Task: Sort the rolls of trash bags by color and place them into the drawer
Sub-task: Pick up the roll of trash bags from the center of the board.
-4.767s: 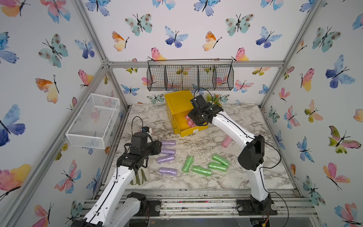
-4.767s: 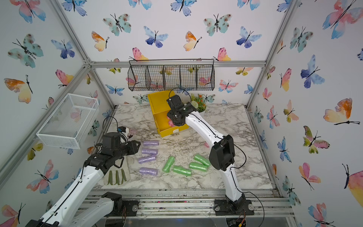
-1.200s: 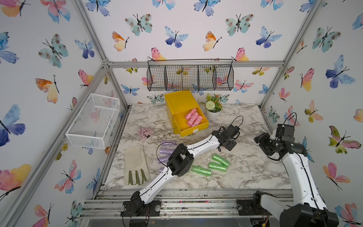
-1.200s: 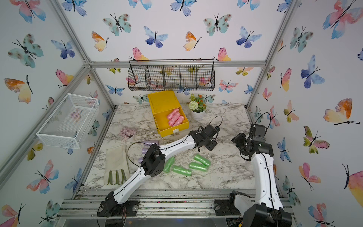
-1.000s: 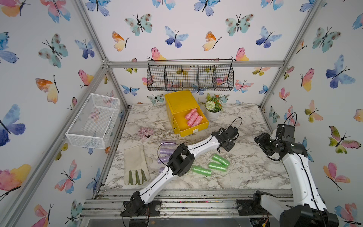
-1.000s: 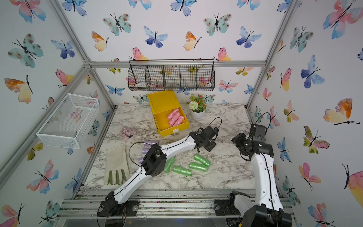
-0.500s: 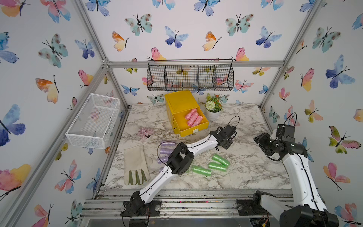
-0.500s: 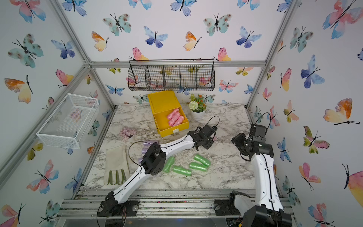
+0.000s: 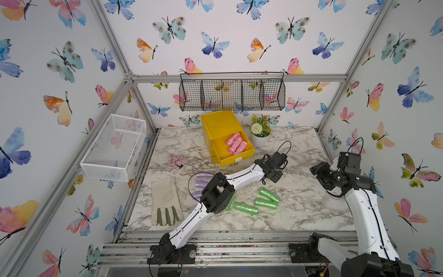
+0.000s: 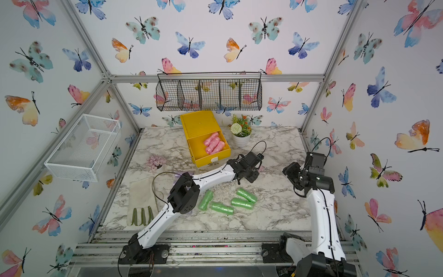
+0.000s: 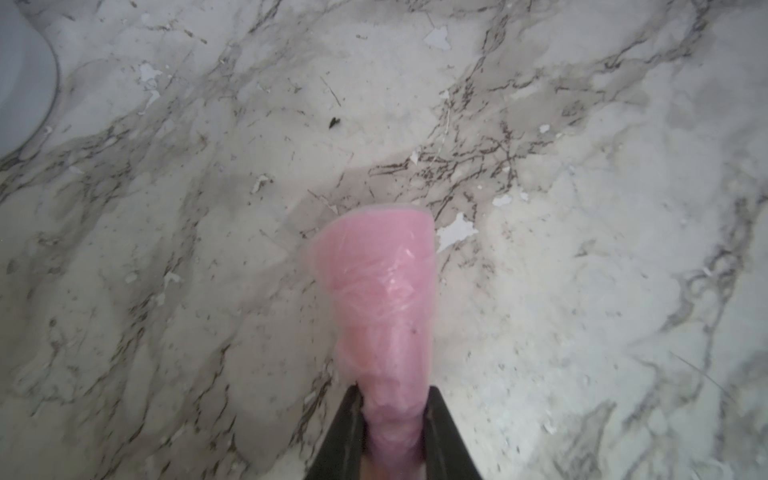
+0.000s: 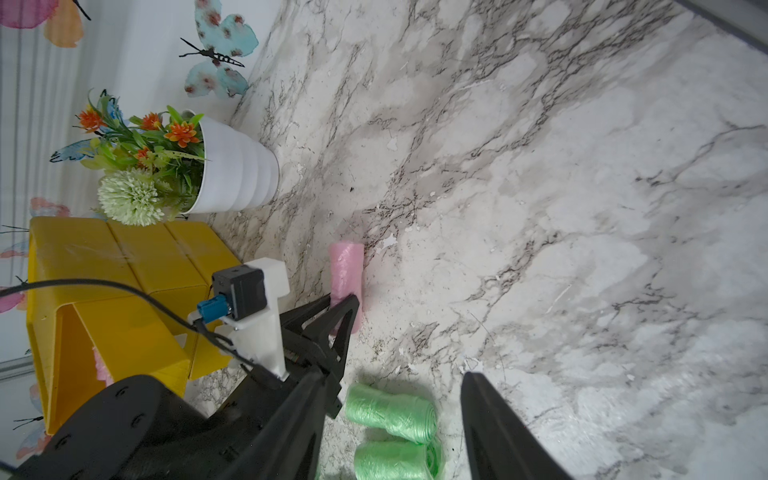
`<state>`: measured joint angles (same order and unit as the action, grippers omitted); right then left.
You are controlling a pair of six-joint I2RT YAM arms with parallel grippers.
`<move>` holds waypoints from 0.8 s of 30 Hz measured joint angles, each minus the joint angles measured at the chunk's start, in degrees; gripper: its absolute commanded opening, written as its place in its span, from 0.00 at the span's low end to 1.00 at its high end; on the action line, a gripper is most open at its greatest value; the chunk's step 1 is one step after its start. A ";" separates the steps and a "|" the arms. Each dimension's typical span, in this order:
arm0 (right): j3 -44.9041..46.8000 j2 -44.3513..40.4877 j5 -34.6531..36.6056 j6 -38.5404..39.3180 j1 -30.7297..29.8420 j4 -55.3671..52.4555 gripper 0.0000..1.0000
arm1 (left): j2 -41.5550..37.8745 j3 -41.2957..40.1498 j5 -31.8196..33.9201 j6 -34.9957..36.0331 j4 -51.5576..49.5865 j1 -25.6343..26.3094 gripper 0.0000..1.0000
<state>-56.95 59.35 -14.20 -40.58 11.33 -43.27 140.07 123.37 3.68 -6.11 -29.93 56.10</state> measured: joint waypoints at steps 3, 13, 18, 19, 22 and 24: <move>0.00 -0.55 -1.03 -0.42 0.00 0.07 0.57 | -8.57 -3.89 -0.83 -1.46 -1.07 0.00 0.19; 0.00 -2.32 -4.96 -2.21 0.00 2.01 0.56 | -45.16 -10.97 8.76 -12.55 -2.34 0.02 0.15; 0.00 -2.34 -6.58 -2.54 0.00 2.34 0.56 | -50.14 -11.04 16.39 -21.81 -9.35 -1.53 0.10; 0.00 -2.34 -6.82 -2.54 0.00 2.45 0.56 | -50.38 -12.50 17.07 -23.76 -10.38 -2.23 0.10; 0.00 -2.34 -7.54 -2.73 0.00 2.82 0.56 | -50.45 -18.32 18.69 -28.35 -13.64 -4.02 0.10; 0.00 -2.34 -8.09 -2.89 0.00 3.19 0.56 | -50.45 -21.86 20.26 -30.51 -15.61 -4.83 0.10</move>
<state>-56.95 57.01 -22.28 -43.46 11.33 -40.07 89.62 101.51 23.94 -36.62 -45.54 51.27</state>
